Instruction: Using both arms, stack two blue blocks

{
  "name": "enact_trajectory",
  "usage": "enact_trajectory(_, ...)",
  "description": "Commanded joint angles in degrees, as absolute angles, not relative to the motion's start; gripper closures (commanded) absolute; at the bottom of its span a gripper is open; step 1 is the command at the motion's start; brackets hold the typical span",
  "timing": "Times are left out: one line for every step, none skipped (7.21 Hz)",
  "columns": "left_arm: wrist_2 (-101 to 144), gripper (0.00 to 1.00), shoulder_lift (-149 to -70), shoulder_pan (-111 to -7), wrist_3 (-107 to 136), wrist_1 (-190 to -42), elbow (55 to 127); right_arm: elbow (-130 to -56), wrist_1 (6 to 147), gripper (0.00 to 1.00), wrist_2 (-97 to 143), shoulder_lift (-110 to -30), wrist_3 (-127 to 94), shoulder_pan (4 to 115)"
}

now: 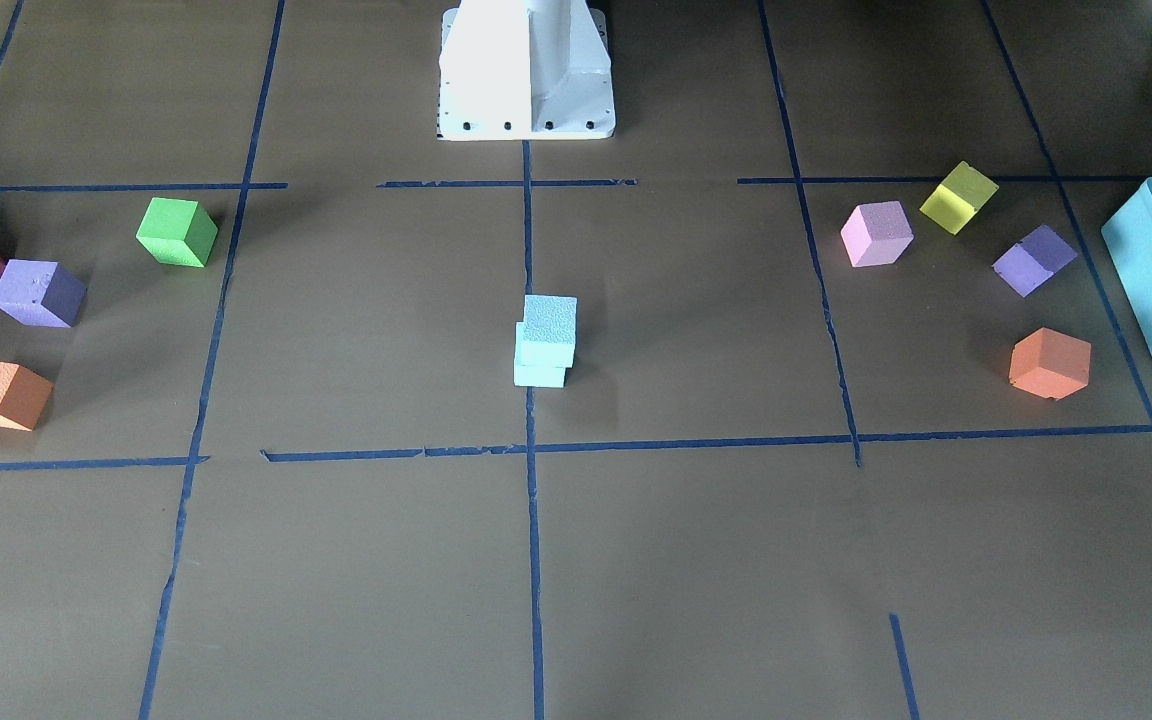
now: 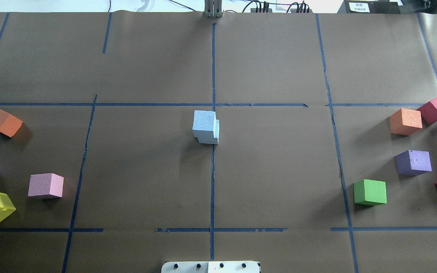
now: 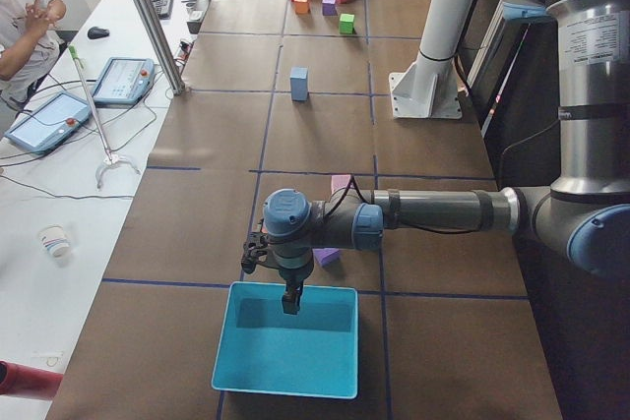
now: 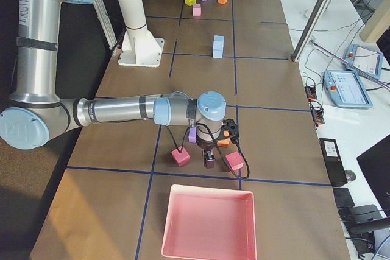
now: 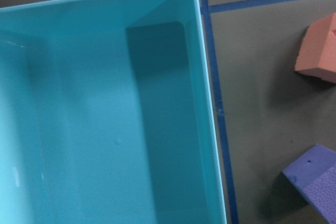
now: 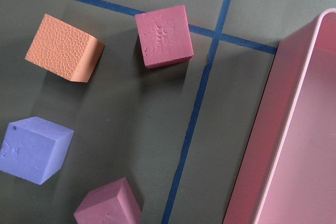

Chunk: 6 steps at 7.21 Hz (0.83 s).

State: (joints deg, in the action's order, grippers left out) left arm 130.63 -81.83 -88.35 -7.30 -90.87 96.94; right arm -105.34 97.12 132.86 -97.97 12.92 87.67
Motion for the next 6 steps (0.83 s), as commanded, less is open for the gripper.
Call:
enact_trajectory(130.9, 0.00, -81.8, -88.3, -7.3, -90.9, 97.3, -105.3, 97.1, 0.00, 133.0, -97.9, 12.9, 87.5)
enact_trajectory(130.8, 0.00, -81.8, -88.3, -7.3, -90.9, 97.2, -105.4, 97.1, 0.00, 133.0, -97.9, 12.9, 87.4)
enact_trajectory(130.8, 0.00, -81.8, -88.3, -7.3, -90.9, 97.3, -105.4, 97.1, 0.00, 133.2, -97.9, 12.9, 87.3)
enact_trajectory(130.9, 0.00, -81.8, -88.3, -7.3, -90.8, 97.3, -105.4, 97.1, 0.00, 133.4, -97.9, 12.9, 87.2)
enact_trajectory(130.7, 0.00, -81.8, -88.3, -7.3, -90.8, 97.2, -105.4, 97.1, 0.00, 133.4, -98.0, 12.9, 87.2)
enact_trajectory(130.7, 0.00, -81.7, -88.3, -7.3, -90.8, 97.2, -105.4, 97.1, 0.00, 133.4, -97.9, 12.9, 87.0)
